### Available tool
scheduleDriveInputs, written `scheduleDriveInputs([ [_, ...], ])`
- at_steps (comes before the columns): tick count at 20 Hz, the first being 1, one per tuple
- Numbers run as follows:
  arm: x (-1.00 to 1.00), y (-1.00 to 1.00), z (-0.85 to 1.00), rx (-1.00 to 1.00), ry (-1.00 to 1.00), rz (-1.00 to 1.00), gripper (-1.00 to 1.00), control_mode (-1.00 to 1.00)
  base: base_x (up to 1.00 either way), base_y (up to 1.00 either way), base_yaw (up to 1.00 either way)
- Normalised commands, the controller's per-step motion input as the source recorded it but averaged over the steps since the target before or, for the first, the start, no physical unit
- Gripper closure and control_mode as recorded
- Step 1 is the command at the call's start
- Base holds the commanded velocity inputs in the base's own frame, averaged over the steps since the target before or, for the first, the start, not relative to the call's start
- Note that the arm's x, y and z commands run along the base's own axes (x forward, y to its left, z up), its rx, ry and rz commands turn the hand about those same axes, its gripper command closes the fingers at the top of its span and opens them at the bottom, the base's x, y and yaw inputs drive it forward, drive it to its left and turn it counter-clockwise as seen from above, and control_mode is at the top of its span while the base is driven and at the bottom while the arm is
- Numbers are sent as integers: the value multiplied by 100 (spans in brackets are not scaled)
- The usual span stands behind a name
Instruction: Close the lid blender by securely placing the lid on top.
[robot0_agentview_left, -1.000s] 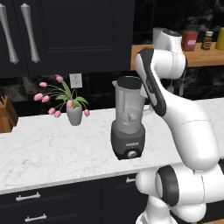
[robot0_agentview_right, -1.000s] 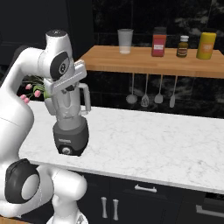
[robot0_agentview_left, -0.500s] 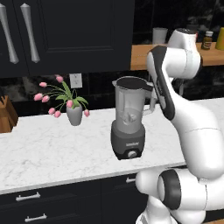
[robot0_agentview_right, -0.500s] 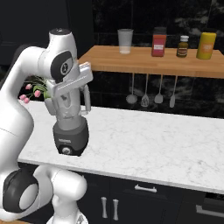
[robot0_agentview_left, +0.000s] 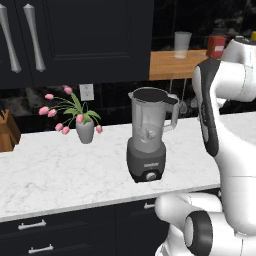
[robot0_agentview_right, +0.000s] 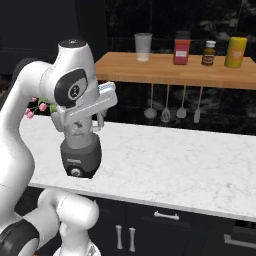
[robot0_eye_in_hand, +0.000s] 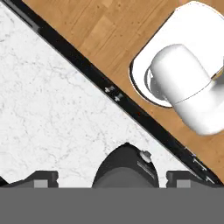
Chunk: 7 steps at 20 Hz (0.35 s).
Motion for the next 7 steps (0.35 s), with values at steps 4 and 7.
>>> scheduleDriveInputs([
  [4, -61, -52, 0, 0, -9, -7, -100, -100, 0, 0, 0],
  [7, -18, -47, 0, 7, -9, 0, -100, -100, 0, 0, 0],
])
